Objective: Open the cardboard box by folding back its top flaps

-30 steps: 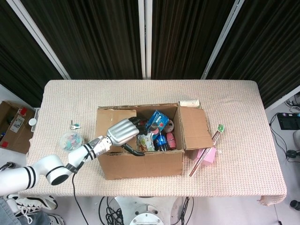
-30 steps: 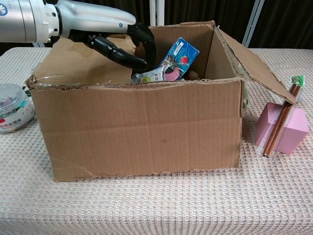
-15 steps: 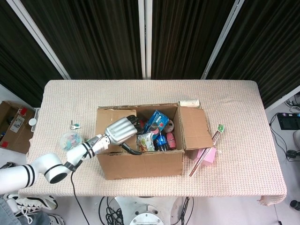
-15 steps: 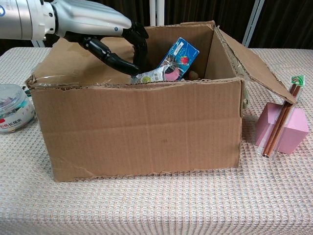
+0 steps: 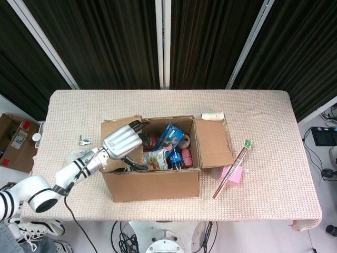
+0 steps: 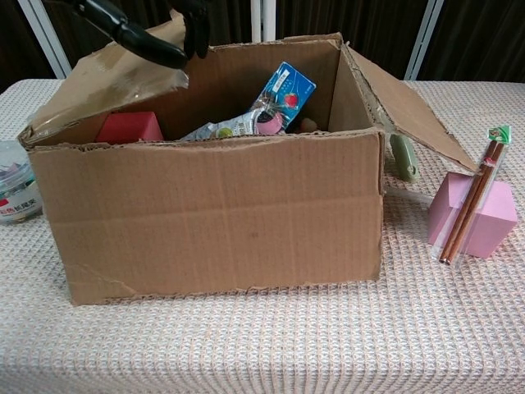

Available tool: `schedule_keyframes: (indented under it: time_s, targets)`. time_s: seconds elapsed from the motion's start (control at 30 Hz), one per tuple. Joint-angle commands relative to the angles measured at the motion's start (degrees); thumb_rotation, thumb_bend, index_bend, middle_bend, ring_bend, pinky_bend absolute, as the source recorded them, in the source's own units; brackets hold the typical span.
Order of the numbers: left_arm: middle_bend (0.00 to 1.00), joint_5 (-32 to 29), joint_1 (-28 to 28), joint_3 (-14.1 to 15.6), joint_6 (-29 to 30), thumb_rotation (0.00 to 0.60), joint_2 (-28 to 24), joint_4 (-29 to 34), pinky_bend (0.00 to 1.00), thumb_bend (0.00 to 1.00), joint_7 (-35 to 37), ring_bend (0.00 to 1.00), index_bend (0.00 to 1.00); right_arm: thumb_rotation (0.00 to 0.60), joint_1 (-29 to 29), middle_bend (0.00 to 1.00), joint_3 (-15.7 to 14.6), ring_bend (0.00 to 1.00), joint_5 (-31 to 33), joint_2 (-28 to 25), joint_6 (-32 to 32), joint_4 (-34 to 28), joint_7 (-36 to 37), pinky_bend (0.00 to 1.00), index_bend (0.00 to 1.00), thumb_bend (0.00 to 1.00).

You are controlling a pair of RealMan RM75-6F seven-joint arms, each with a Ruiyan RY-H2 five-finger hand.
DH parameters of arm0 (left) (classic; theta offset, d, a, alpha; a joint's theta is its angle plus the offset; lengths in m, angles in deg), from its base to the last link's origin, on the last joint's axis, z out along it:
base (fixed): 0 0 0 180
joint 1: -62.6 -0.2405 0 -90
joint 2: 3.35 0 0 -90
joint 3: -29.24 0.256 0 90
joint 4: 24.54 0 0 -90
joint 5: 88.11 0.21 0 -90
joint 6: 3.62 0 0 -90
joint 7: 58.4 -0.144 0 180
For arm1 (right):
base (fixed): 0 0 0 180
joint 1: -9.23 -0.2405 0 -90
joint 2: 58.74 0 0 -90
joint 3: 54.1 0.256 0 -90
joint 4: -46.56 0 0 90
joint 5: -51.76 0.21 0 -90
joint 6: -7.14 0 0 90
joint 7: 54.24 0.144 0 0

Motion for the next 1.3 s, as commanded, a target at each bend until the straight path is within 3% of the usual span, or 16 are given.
schedule_keyframes:
  time_s: [0.03, 0.4, 0.7, 0.87, 1.03, 1.2, 1.3]
  targets:
    - [0.4, -1.54, -1.43, -0.11, 0.79, 0.057, -4.51, 4.21, 0.17, 0.0, -0.85, 0.04, 0.34, 0.6, -0.07, 0.03, 0.2, 0.0, 0.1, 0.02, -0.11, -0.05, 0.17, 0.0, 0.0, 0.92]
    - [0.42, -3.03, -6.76, 0.25, 5.02, 0.056, -15.37, 12.36, 0.17, 0.0, -0.59, 0.05, 0.34, 0.6, -0.31, 0.03, 0.54, 0.0, -1.24, 0.11, 0.15, -1.12, -0.39, 0.0, 0.0, 0.93]
    - [0.42, -0.86, -15.59, 2.22, 13.44, 0.059, -21.09, 12.51, 0.17, 0.0, 4.88, 0.05, 0.34, 0.6, -0.2, 0.03, 0.1, 0.0, -1.94, 0.73, -0.12, -0.84, -0.74, 0.0, 0.0, 0.93]
    - [0.42, 2.36, -22.96, 3.58, 22.24, 0.058, -22.06, 9.35, 0.17, 0.0, 15.56, 0.05, 0.34, 0.6, -0.15, 0.03, -0.13, 0.0, -2.07, 0.99, -0.43, -0.46, -0.25, 0.0, 0.0, 0.92]
    - [0.35, 4.3, -29.57, 3.08, 32.69, 0.046, -19.86, 2.58, 0.17, 0.0, 37.08, 0.05, 0.34, 0.6, -0.41, 0.03, -0.39, 0.0, -2.25, 1.26, -1.27, -0.43, 0.25, 0.0, 0.0, 0.92]
    - [0.27, 5.12, -34.12, 3.61, 38.7, 0.042, -16.4, -4.38, 0.17, 0.0, 44.56, 0.05, 0.33, 0.6, -0.44, 0.03, -0.67, 0.0, -2.52, 1.71, -1.5, -0.43, -0.13, 0.0, 0.0, 0.92]
    - [0.23, 5.18, -36.78, 5.64, 39.09, 0.051, -14.34, -7.22, 0.17, 0.0, 43.13, 0.05, 0.25, 0.6, 0.2, 0.02, -1.62, 0.0, -2.54, 2.65, -1.71, 0.5, -2.21, 0.0, 0.0, 0.92]
